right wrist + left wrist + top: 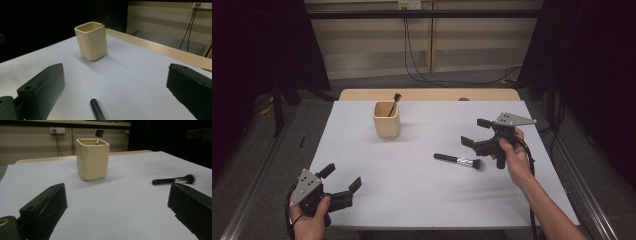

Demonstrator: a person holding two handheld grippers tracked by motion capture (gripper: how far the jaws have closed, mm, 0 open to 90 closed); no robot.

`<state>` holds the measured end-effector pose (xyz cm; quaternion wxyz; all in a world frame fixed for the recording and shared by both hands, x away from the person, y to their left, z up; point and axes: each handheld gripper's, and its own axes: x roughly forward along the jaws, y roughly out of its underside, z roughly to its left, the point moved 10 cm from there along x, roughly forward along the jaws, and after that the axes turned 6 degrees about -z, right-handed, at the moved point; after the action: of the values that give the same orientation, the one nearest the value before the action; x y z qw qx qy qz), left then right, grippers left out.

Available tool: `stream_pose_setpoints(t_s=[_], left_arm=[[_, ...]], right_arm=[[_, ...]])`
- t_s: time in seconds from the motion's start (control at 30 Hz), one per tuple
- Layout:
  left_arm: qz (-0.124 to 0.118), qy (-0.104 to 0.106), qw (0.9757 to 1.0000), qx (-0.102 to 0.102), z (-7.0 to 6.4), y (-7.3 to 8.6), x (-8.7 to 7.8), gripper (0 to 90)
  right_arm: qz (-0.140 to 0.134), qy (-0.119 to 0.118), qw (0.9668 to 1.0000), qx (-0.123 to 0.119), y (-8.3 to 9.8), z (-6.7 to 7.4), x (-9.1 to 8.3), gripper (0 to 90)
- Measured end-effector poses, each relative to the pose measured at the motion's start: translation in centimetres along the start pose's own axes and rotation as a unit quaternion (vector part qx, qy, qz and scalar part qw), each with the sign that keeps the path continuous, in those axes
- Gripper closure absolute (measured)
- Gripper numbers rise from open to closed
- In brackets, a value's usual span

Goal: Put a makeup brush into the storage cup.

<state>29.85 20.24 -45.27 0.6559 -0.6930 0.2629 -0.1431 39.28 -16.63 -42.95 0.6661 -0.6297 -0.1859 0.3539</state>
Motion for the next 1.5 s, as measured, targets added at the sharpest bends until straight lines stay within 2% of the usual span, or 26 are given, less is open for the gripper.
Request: stream_pose_setpoints(t_s=[0.17, 0.33, 0.47, 0.53, 0.83, 0.97, 1.1, 1.2, 1.5], left_arm=[[0.006, -0.002, 1.0000, 0.002, 0.2, 0.1, 0.2, 2.3], [0.007, -0.001, 1.0000, 0.002, 0.2, 0.2, 0.2, 2.3], [0.010, 0.000, 0.9999, 0.007, 0.2, 0.3, 0.2, 2.2], [0.012, 0.006, 0.9999, 0.001, 0.1, 0.3, 0.2, 2.1], [0.014, 0.000, 0.9999, -0.003, 0.4, 0.5, 0.2, 2.1], [0.014, 0.000, 0.9999, -0.001, 0.4, 0.5, 0.2, 2.1], [0.015, 0.001, 0.9999, 0.000, 0.4, 0.5, 0.2, 2.1], [0.014, 0.002, 0.9999, 0.000, 0.3, 0.5, 0.2, 2.1], [0.017, 0.004, 0.9998, 0.004, 0.2, 0.5, 0.2, 2.1]], right_arm=[[0.009, 0.003, 1.0000, 0.000, -0.1, -0.5, 0.7, 0.6], [0.037, -0.001, 0.9993, -0.002, 0.3, -0.8, 1.1, 0.6], [0.071, -0.037, 0.9968, 0.004, 1.1, -0.3, 1.1, 0.0], [0.087, -0.039, 0.9954, 0.000, 1.3, -0.2, 1.2, 0.0], [0.164, -0.042, 0.9855, -0.014, 2.3, -0.4, 1.5, 0.2], [0.181, -0.047, 0.9822, -0.019, 2.5, -0.3, 1.6, 0.3], [0.199, -0.050, 0.9779, -0.038, 2.6, -0.3, 1.6, 0.3], [0.210, -0.050, 0.9755, -0.041, 2.7, -0.3, 1.8, 0.7], [0.257, -0.052, 0.9638, -0.050, 3.5, -0.6, 2.2, 1.8]])
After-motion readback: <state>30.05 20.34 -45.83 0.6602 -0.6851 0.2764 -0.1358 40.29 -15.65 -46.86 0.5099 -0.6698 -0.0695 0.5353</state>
